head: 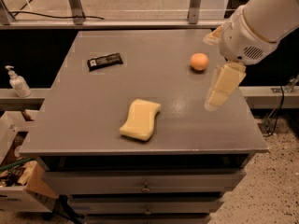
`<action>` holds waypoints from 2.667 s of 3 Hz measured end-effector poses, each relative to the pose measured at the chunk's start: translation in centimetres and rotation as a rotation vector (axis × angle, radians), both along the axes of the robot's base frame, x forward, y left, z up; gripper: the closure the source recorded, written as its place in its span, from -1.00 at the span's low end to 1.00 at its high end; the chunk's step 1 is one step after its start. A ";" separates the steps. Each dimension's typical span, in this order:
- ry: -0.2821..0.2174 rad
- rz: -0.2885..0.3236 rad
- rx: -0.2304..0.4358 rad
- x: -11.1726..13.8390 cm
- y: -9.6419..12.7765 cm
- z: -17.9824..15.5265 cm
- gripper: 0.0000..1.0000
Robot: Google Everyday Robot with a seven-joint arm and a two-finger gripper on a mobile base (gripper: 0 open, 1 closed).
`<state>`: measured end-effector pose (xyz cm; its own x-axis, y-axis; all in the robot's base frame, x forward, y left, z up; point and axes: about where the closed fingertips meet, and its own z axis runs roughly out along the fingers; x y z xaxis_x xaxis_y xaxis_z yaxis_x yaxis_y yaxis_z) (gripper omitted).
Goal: Move rxbar chocolate near orange
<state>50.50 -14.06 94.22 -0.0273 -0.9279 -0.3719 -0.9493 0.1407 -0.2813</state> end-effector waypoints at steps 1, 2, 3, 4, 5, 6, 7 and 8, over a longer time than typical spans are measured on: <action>-0.017 0.081 0.068 3.7 4.4 -1.1 -1.00; -0.032 0.152 0.128 7.3 8.8 -2.2 -1.00; -0.042 0.201 0.160 10.7 12.3 -3.6 -1.00; -0.042 0.231 0.172 13.3 15.5 -5.1 -1.00; -0.058 0.233 0.167 16.0 18.4 -6.1 -1.00; -0.054 0.219 0.159 18.8 20.8 -6.7 -1.00; -0.040 0.204 0.145 21.0 23.2 -6.9 -1.00; -0.004 0.164 0.118 22.8 25.3 -7.4 -1.00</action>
Offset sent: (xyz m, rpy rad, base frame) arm 0.1196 0.1383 -0.0357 0.2037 -0.0496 0.2349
